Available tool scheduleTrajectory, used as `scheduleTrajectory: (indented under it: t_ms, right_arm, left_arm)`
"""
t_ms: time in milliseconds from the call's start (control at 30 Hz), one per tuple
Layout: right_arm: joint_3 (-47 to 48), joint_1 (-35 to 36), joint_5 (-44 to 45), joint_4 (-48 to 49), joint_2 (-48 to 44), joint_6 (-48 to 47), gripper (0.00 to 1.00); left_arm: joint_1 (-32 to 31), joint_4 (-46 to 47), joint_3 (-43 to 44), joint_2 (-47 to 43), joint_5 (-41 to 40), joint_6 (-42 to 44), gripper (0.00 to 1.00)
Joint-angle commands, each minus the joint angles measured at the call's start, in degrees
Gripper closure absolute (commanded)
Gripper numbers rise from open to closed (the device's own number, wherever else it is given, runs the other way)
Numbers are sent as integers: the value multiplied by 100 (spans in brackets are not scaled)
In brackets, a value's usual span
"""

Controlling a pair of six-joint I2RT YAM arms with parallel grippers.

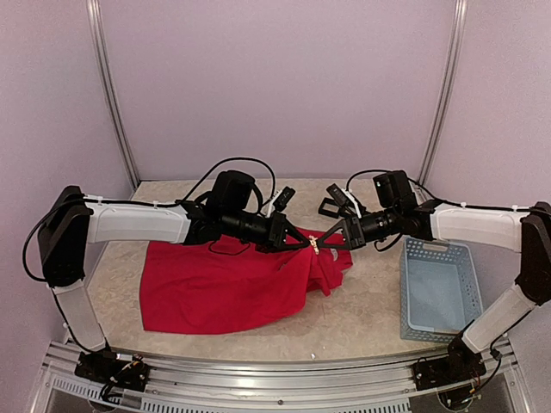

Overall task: Remove the brooch from the garment
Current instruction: Pass from the left arm to the right

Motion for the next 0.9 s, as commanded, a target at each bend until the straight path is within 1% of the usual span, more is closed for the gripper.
scheduleTrajectory:
  t_ms: [0, 67, 100, 133, 167, 200, 233, 333, 533, 700, 867]
  right_arm:
    - [72, 110, 510, -39, -218, -258, 100]
    - [42, 132, 731, -102, -335, -349, 100]
    - [16, 134, 830, -124, -375, -388, 100]
    - [-4, 148, 940, -157, -421, -423, 100]
    - [-12, 177, 1100, -198, -483, -483, 100]
    - [-15, 216, 1297, -255, -560, -574, 100]
    - [-9, 274, 1500, -323, -654, -667, 100]
    - [25, 368, 1972, -448, -869, -825, 100]
    - [-9, 380, 2435, -592, -1079, -961, 100]
    - [-102, 397, 2673, -403, -1218, -830, 100]
    - [-65, 423, 2905, -308, -1273, -767, 100]
  left_arm:
    - [-65, -61, 243, -120, -19, 45, 82]
    - [-80, -83, 213, -143, -107, 64, 70]
    - [-88, -98, 195, -181, -160, 78, 60]
    - [-98, -131, 181, -204, -228, 95, 47]
    - [-120, -190, 174, -231, -311, 129, 38]
    - [-139, -269, 181, -269, -401, 175, 31]
    - [-159, -347, 194, -283, -499, 233, 27]
    - [-209, -528, 234, -299, -685, 314, 22]
    - [-247, -423, -17, -572, -1194, 297, 14]
    - [-221, -398, -21, -653, -1115, 262, 14]
    - [-356, -992, 532, -320, -1238, 541, 14]
